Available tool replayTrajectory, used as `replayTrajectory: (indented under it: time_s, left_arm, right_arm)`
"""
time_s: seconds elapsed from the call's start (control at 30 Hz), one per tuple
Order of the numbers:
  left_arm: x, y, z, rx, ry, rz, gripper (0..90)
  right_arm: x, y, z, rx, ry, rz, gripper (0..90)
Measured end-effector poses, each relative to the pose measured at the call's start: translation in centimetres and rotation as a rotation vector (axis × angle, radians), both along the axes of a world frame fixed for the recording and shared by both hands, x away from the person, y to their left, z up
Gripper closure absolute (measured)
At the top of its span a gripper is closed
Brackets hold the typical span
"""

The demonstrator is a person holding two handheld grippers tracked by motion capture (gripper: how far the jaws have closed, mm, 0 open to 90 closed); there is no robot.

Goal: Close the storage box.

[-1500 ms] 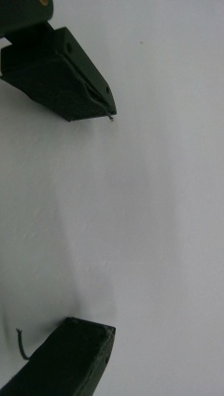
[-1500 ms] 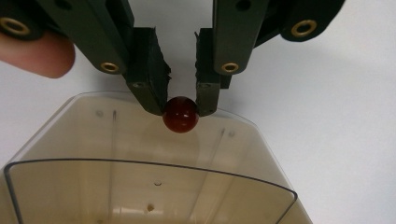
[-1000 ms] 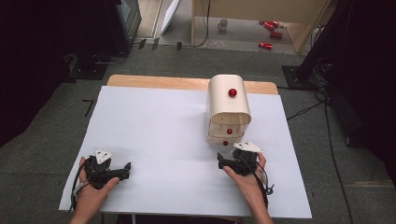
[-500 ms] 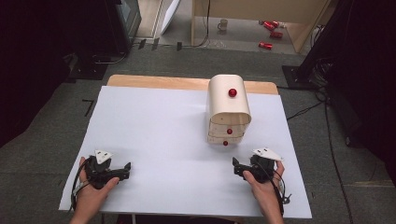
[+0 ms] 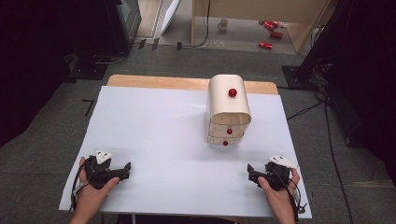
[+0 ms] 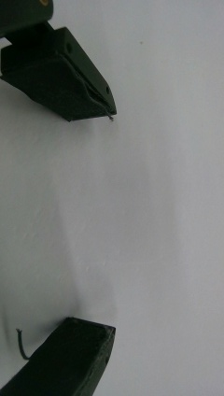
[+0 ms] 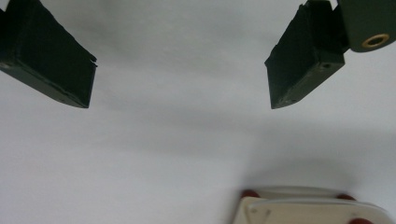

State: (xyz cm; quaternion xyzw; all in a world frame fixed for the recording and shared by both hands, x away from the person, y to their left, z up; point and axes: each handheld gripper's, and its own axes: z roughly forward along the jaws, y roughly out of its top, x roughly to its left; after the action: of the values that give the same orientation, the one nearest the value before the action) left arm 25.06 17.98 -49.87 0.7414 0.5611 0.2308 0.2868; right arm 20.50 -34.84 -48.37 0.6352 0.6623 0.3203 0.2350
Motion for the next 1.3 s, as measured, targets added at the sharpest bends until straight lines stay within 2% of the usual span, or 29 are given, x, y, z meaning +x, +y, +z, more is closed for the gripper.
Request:
replayTrajectory:
  time_s: [0.27,0.47,0.53,0.8,1.3]
  left_arm:
    - [0.0,0.0,0.0,0.0,0.0,0.0,0.0]
    - [0.0,0.0,0.0,0.0,0.0,0.0,0.0]
    - [0.0,0.0,0.0,0.0,0.0,0.0,0.0]
    - [0.0,0.0,0.0,0.0,0.0,0.0,0.0]
    - [0.0,0.0,0.0,-0.001,-0.001,0.0,0.0]
  right_arm:
    - [-1.3,-2.8,-0.9,-0.012,0.024,-0.065,7.8]
    - [-1.9,-4.0,-1.4,-0.023,0.029,-0.093,7.8]
    - [-2.1,-4.3,-1.5,-0.025,0.019,-0.088,7.8]
    - [-2.4,-4.1,-1.9,-0.093,-0.004,-0.073,7.2]
    - [-2.6,-4.1,-2.1,-0.082,-0.019,-0.077,7.3]
